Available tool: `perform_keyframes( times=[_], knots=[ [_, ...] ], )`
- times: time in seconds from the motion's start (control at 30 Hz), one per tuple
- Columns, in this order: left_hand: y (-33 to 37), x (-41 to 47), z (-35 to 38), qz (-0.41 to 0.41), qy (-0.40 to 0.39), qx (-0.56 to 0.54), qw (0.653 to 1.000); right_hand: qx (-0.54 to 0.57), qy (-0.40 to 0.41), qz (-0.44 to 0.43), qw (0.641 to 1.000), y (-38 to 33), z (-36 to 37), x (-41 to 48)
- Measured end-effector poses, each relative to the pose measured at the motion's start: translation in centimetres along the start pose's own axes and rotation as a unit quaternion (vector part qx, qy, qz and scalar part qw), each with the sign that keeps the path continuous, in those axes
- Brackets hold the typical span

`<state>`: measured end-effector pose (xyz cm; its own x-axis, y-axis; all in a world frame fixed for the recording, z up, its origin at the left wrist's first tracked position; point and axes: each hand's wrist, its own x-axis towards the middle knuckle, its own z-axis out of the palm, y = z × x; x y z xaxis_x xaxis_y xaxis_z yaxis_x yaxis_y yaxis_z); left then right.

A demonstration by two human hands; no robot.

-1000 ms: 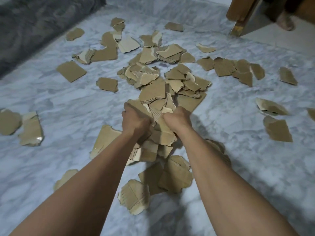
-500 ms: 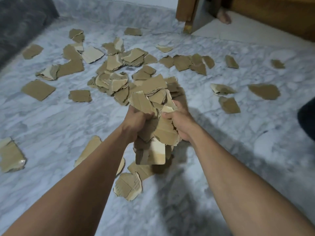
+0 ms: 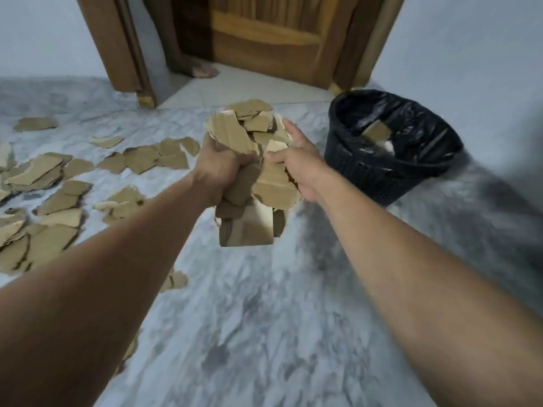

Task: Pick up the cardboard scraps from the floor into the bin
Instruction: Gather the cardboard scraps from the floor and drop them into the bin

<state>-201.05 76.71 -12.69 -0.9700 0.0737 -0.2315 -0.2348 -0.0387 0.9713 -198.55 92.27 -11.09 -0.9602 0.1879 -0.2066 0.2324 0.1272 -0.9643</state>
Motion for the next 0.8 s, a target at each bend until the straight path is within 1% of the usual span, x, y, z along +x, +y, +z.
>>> perform_keyframes(
  times=[0.1,0.23,0.33,0.4,0.43,0.5,0.6,0.67,0.73,0.8],
  knots=[
    [4.4,2.0,7.5,0.061,-0.024,-0.001,0.998,0.011,0.035,-0.038,0.999,-3.7,-7.3,2.4],
    [9.0,4.3,17.0,0.140,-0.065,-0.002,0.988,-0.007,0.090,-0.101,0.991,-7.1,-16.4,5.3],
    [10.4,6.8,23.5,0.181,-0.064,-0.001,0.981,-0.038,0.127,-0.149,0.980,-8.2,-22.5,7.3],
    [10.2,8.3,26.9,0.189,-0.065,0.008,0.980,-0.056,0.140,-0.154,0.976,-8.0,-25.8,8.7],
    [9.9,8.9,28.3,0.190,-0.068,0.016,0.979,-0.063,0.147,-0.144,0.977,-7.5,-27.3,9.3],
    [8.9,10.2,30.2,0.186,-0.087,0.045,0.978,-0.079,0.167,-0.108,0.977,-6.1,-29.4,10.0],
    [7.5,11.8,31.0,0.150,-0.122,0.145,0.970,-0.075,0.196,-0.044,0.977,-3.9,-30.8,9.8],
    [7.1,12.4,30.6,0.130,-0.132,0.157,0.970,-0.065,0.221,-0.015,0.973,-2.6,-31.2,9.3],
    [7.3,11.9,29.6,0.134,-0.135,0.152,0.970,-0.079,0.256,-0.015,0.963,-2.3,-30.9,8.5],
    [7.4,10.8,27.9,0.171,-0.111,0.174,0.964,-0.094,0.287,-0.033,0.953,-2.5,-29.8,7.5]
  ],
)
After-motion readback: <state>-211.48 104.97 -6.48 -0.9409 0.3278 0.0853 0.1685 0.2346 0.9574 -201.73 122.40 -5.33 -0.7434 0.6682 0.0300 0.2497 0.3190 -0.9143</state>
